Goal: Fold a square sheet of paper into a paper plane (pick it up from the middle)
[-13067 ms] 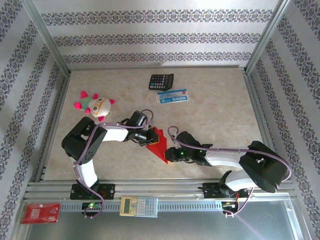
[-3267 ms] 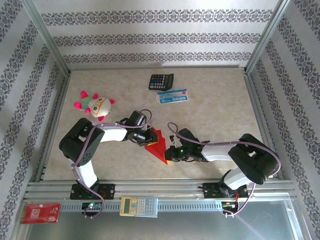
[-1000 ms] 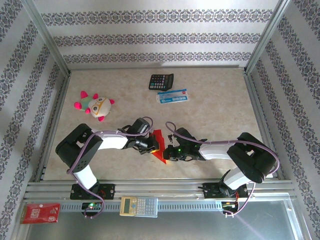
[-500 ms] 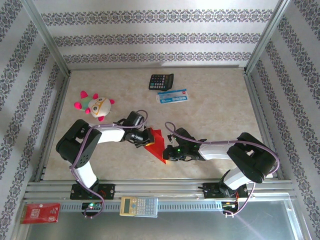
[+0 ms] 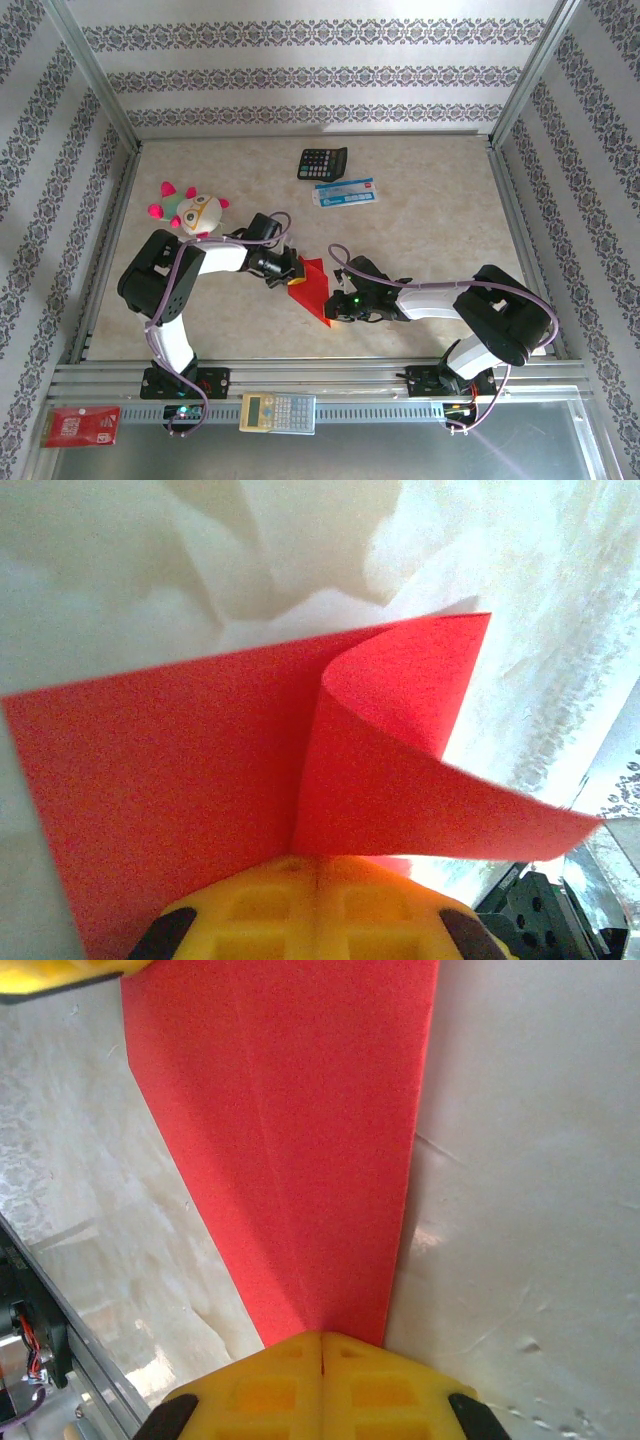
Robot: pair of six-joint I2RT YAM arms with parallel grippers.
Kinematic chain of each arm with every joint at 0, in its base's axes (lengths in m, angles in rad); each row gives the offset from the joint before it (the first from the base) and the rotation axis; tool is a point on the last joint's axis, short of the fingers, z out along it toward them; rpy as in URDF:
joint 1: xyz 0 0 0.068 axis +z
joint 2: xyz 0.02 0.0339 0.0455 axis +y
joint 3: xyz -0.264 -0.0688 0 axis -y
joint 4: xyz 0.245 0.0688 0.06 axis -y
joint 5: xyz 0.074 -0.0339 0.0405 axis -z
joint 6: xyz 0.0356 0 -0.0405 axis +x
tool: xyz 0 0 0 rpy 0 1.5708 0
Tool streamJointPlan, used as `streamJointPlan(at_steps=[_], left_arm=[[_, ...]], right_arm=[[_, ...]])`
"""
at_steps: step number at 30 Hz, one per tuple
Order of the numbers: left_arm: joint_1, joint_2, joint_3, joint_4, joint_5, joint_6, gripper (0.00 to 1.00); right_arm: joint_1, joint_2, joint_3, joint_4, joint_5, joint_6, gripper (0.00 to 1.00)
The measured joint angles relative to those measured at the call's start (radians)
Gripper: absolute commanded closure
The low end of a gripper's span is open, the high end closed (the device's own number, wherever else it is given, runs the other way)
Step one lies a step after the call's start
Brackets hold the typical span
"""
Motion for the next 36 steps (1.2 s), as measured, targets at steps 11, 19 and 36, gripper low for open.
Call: streamJointPlan(at_steps=[11, 19, 36], left_arm=[[0.062, 0.052, 0.076, -0.03, 0.003, 0.024, 1.0], [0.082, 0.099, 0.134, -0.055, 0.035, 0.043, 0.99], [0.172, 0.043, 0.17, -0.047, -0.09, 0.046, 0.87]], right_arm=[[0.0, 0.0, 0.0, 0.0, 0.001, 0.0, 1.0], [0.0, -0.001, 0.0, 0.001, 0.003, 0.0, 1.0], [0.004, -0.037, 0.011, -0.06, 0.011, -0.016, 0.9]])
